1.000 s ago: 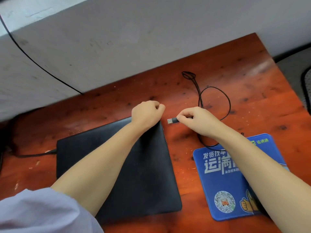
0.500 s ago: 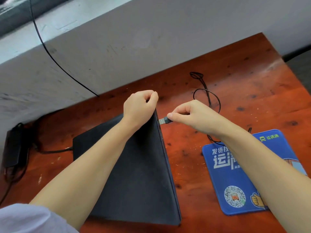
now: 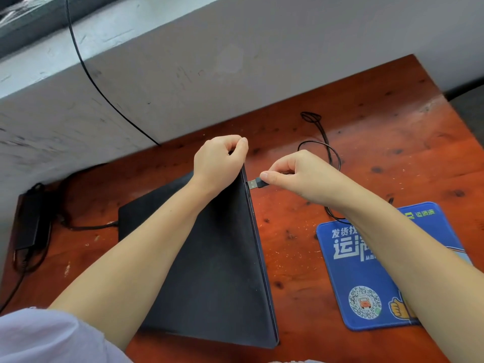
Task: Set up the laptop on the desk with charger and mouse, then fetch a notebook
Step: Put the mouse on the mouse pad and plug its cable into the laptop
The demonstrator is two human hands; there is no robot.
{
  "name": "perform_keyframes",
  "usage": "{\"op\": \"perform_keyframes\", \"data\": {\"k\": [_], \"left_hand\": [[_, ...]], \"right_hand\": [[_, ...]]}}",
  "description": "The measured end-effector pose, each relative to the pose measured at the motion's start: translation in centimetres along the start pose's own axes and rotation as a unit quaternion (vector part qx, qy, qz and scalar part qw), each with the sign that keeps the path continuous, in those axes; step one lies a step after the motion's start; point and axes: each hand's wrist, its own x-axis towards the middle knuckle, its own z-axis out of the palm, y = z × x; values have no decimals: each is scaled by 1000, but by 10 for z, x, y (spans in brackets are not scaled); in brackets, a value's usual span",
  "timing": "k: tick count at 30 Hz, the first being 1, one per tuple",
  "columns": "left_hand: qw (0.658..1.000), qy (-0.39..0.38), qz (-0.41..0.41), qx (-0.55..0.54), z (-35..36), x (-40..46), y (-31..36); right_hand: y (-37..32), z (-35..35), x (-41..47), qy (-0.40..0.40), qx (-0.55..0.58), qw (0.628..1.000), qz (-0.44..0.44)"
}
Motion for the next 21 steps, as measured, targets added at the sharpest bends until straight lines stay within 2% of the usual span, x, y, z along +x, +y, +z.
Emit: {"op": "perform_keyframes", "data": {"k": [8,21], "left_hand": [[1000,4,4,-1,0,0,1],[1000,-5,-17,14,16,4,-1]], "right_hand": [[-9,0,-3,3,-12,1000,5],[-32,3,3,13,-198,977,73]]}}
